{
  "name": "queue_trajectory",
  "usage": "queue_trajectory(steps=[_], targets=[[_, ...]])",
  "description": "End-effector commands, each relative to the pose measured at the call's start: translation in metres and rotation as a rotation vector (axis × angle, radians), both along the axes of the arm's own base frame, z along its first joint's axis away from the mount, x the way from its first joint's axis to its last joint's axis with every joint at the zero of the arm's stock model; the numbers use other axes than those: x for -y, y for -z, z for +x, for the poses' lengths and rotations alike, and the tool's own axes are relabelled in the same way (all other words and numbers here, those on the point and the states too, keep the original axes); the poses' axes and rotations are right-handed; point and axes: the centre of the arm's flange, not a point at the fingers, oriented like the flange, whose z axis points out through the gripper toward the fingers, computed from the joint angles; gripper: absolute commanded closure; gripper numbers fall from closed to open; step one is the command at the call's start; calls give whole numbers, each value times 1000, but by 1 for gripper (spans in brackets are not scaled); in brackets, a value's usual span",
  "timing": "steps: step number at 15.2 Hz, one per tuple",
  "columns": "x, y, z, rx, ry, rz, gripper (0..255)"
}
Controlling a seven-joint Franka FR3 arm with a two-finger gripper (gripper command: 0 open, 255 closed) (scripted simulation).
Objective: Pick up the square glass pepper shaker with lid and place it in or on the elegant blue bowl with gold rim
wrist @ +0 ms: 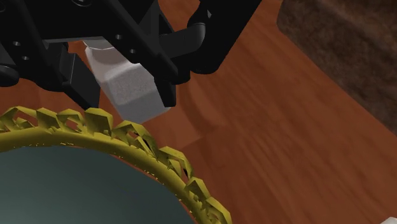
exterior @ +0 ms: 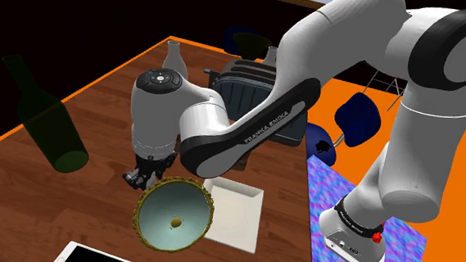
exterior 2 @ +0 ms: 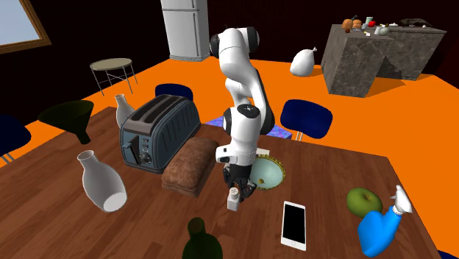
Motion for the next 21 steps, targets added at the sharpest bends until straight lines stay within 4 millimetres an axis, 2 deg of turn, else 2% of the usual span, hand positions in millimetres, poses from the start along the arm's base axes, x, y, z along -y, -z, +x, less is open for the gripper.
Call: queue_trajectory(steps=[1,6,21], targets=[[0,0,0,0,0,0,255],[0,0,0,0,0,0,255],[0,-79,0,0,0,0,255]])
